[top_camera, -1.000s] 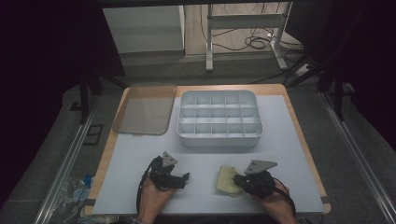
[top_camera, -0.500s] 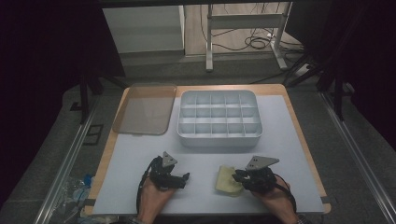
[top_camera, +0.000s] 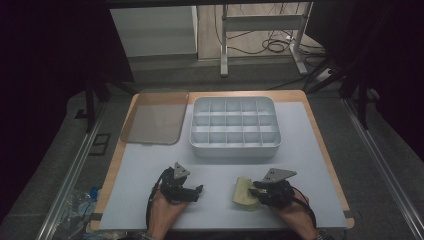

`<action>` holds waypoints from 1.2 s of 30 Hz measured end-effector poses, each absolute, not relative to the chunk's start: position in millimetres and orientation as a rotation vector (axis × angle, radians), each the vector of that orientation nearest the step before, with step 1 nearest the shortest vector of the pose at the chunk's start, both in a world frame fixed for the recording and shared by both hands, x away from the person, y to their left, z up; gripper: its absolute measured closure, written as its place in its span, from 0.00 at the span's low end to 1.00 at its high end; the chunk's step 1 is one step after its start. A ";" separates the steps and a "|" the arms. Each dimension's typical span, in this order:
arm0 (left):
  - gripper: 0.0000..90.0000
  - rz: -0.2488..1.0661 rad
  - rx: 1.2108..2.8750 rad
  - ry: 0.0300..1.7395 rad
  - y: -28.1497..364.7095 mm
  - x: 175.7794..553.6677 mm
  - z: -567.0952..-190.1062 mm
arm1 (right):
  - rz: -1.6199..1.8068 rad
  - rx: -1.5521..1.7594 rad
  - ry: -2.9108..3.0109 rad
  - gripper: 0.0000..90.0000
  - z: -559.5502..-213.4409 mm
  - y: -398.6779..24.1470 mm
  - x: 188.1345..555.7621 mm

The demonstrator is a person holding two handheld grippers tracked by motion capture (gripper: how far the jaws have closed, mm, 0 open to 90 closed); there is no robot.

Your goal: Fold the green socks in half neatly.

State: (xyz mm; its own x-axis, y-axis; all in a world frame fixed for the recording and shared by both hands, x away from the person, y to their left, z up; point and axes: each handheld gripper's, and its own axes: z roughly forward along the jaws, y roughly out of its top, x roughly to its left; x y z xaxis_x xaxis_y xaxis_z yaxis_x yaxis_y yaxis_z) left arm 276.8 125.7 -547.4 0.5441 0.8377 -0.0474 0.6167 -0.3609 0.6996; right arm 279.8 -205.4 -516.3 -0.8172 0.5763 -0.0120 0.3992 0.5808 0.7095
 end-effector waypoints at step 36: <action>0.24 0.324 2.142 0.891 19.0 301.1 -538.7 | 1.145 0.790 2.552 0.96 -499.8 -206.2 276.3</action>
